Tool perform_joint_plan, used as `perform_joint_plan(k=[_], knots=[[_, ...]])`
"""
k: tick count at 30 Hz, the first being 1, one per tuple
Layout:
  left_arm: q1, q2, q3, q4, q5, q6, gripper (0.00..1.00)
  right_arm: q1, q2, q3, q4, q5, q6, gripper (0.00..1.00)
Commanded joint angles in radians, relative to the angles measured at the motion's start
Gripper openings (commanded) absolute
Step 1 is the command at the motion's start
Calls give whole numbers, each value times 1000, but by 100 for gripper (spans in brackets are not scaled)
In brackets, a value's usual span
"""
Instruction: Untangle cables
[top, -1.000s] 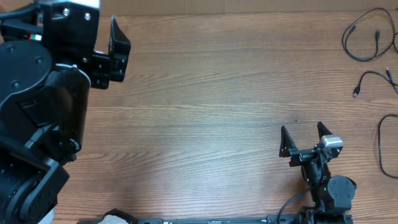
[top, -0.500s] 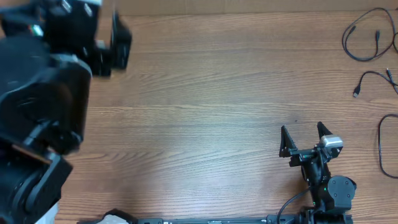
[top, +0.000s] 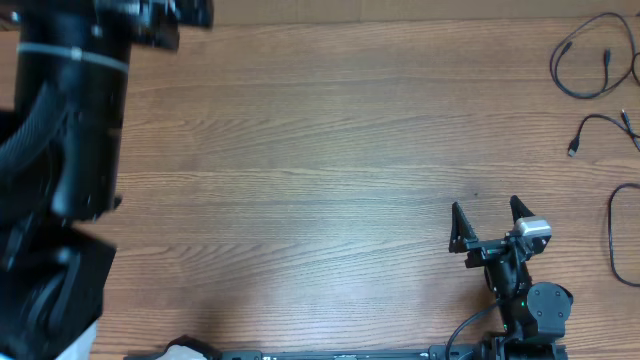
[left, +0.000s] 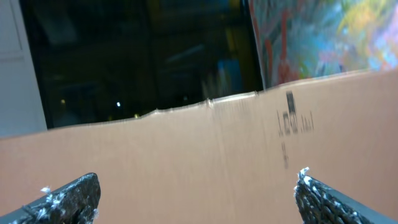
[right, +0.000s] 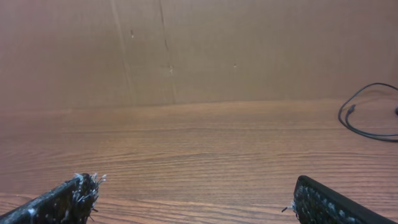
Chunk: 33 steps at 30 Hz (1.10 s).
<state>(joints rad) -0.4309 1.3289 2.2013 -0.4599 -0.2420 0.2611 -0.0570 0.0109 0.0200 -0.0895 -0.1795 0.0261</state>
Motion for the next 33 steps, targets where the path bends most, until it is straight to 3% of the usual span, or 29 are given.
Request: perform_joint_plan(k=[1,5,14,19,30,33], knots=[[23,-127,-106,-11,24,-3,100,6,-8,-3,6,-5,-1,100],[57,-296,-375,51,27,-3,100,6,-8,-3,6,-5,-1,100],[68,-740,-1188,436,33,-7,100,6,-8,-3,6,-5,-1,100],[105,-927,-1542,574,34,-7,100,6,-8,-3,6,-5,-1,100],[185,-1206,-2024,647,57,-21,100,6,-8,-3,6,-5,-1,100],[238,-1265,-2149,656,147,-31,100,6,-8,-3,6,-5,-1,100]])
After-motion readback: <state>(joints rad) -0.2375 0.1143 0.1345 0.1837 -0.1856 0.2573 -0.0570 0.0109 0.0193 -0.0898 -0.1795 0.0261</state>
